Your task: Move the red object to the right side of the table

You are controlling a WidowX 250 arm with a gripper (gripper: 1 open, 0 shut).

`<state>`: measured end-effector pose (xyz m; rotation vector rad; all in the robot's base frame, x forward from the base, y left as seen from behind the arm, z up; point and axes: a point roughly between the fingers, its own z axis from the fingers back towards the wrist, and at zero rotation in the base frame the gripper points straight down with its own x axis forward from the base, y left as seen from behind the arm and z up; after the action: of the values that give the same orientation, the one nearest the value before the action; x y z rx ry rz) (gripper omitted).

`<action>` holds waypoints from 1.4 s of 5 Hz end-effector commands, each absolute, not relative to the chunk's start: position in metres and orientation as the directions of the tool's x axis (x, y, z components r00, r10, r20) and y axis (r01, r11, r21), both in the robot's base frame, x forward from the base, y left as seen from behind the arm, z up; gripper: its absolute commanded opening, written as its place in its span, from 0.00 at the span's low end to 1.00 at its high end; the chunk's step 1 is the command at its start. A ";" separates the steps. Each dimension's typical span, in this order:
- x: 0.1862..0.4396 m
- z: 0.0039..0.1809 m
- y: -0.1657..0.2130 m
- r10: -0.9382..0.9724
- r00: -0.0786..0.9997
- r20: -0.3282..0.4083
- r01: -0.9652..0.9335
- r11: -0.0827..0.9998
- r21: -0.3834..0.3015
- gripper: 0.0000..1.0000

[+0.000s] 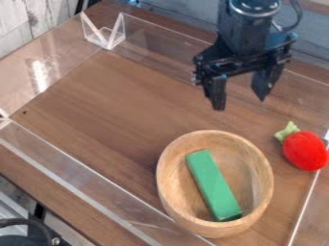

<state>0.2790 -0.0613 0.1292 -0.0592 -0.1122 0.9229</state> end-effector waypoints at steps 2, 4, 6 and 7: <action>0.303 0.146 -0.042 0.785 0.603 0.144 -0.766 0.620 -0.171 1.00; 0.316 0.145 -0.036 0.771 0.611 0.182 -0.751 0.637 -0.176 1.00; 0.323 0.143 -0.043 0.740 0.642 0.201 -0.726 0.670 -0.152 1.00; 0.327 0.143 -0.046 0.732 0.650 0.204 -0.722 0.679 -0.135 1.00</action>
<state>0.3194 -0.0442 0.1264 -0.0144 -0.1996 0.8320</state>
